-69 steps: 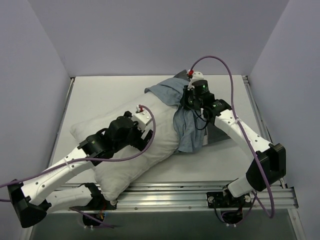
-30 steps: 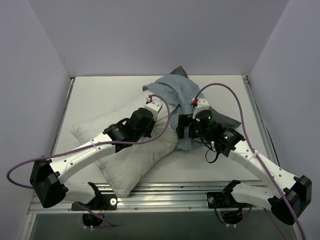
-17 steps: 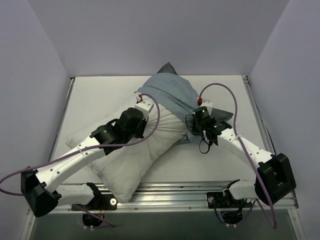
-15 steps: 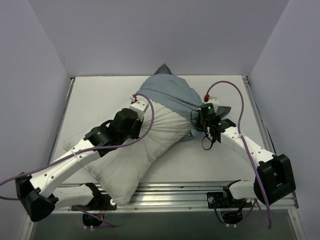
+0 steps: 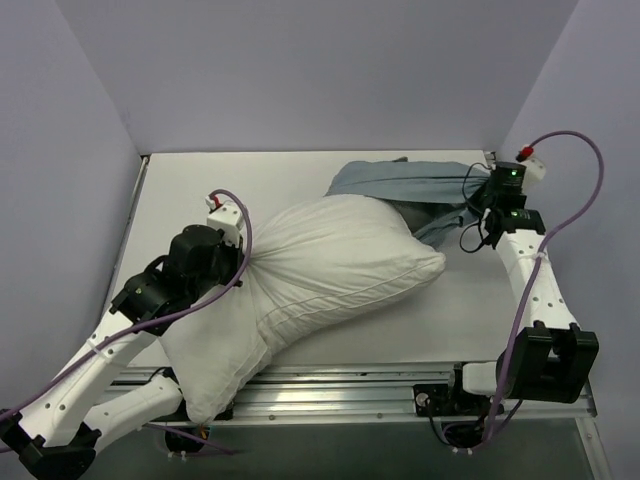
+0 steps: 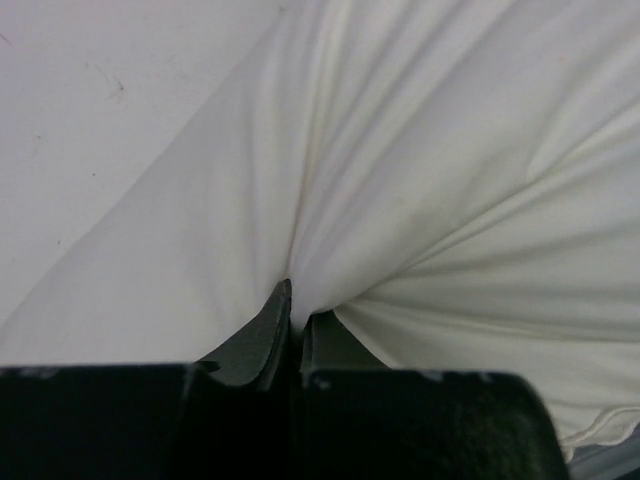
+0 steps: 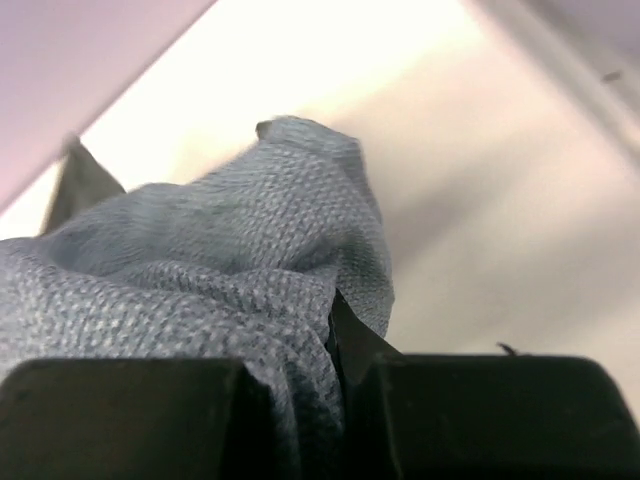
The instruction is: Remove the pillowcase from the pillow
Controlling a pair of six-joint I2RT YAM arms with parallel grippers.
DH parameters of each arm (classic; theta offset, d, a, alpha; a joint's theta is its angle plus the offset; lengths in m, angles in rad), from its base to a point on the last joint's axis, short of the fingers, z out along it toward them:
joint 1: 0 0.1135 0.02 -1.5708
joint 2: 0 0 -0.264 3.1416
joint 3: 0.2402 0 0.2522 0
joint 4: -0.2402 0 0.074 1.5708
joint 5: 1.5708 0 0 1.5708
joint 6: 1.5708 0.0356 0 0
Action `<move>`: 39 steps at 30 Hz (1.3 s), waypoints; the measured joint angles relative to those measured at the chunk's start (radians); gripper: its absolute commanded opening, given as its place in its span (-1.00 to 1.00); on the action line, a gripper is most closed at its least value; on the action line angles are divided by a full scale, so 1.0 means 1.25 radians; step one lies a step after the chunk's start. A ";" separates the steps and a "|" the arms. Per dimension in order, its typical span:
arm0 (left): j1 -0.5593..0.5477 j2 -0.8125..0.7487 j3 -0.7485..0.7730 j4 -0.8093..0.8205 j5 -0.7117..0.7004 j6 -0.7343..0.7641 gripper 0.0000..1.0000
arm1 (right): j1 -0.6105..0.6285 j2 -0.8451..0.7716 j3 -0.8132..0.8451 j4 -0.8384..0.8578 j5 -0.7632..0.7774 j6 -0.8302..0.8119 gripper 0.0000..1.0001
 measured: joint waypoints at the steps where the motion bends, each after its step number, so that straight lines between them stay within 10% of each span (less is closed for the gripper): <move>1: 0.013 -0.005 0.000 -0.009 0.000 0.002 -0.95 | -0.034 0.000 0.013 0.000 0.012 0.002 -1.00; 13: 0.086 0.020 0.011 -0.005 -0.044 0.029 -0.95 | -0.082 0.010 0.093 -0.005 -0.010 -0.020 -1.00; 27: 0.346 0.408 0.329 0.006 -0.042 0.030 -0.95 | -0.021 0.178 0.476 0.003 0.151 -0.043 -1.00; 39: 0.396 0.535 0.440 0.012 -0.082 -0.012 -0.95 | 0.190 0.224 0.555 0.102 0.137 -0.290 -0.89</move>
